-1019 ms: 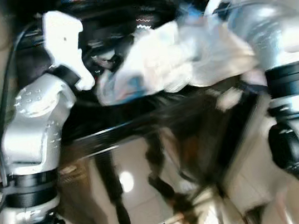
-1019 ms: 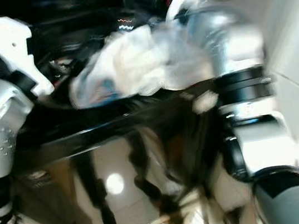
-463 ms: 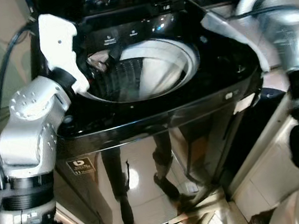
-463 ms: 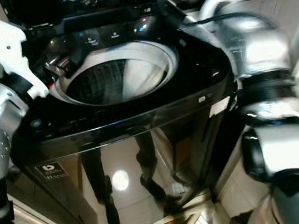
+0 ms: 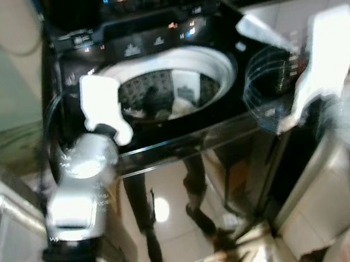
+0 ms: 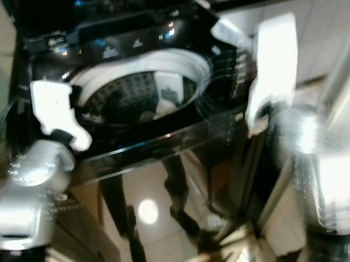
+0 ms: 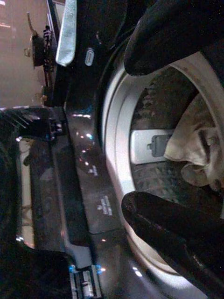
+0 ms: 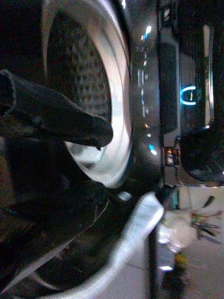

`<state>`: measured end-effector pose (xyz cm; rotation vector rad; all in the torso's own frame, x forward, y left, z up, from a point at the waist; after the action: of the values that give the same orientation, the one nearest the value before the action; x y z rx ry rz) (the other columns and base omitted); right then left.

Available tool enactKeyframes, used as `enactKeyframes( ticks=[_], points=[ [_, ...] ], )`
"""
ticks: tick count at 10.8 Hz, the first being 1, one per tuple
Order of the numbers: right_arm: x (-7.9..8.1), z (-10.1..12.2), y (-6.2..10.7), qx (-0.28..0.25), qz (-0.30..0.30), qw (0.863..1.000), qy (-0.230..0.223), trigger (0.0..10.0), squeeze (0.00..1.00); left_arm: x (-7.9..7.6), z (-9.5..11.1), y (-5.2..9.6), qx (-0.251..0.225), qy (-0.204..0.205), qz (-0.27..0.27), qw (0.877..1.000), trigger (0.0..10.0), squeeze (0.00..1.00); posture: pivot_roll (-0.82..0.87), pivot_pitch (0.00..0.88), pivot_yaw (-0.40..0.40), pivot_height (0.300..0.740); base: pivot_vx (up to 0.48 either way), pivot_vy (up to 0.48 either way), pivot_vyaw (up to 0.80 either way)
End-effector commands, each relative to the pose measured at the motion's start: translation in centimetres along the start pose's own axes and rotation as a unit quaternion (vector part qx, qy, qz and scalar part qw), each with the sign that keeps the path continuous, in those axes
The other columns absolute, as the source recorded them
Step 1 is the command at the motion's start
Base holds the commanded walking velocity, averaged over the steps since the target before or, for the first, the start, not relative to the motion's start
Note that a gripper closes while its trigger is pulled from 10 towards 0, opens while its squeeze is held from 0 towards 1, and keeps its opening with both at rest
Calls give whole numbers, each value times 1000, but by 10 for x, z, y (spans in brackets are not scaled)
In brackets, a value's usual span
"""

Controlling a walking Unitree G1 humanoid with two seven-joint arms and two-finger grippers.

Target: Clothes washing

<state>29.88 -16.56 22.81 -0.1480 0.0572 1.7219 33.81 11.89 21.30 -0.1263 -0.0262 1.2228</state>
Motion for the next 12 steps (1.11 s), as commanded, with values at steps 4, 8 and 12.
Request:
enactKeyframes(
  ticks=[4, 8, 12],
  points=[
    [-1, -13, 29, 29, -64, 997, -32, 10000, 0, -12, 7, 4, -10, -15, -16, 1000, 10000, 0, -62, 0, 44, 740, -158, 0, 0],
    [-7, -12, 24, 34, -65, 997, -14, 10000, 0, -20, 4, 4, -12, -12, -28, 999, 10000, 0, -61, 0, 29, 740, -164, 0, 0],
    [-7, -21, 28, 62, -84, 994, -30, 10000, 0, -22, -2, 11, -9, 5, -26, 1000, 10000, 0, -55, 0, 9, 740, 0, 0, -742]
  ],
)
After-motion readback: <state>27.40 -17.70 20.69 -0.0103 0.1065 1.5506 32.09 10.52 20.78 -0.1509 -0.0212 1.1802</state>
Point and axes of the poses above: a point about 5 cm out from each wrist's last joint towards the gripper, its own y axis pointing back from the gripper into the wrist, its own z axis along the axis of the wrist's last joint, x = y × z, the point moved 3 cm from there along -y, pointing out of the wrist towards the gripper, and after that the axes turned 7 degrees about y, right-handed, at the moved point
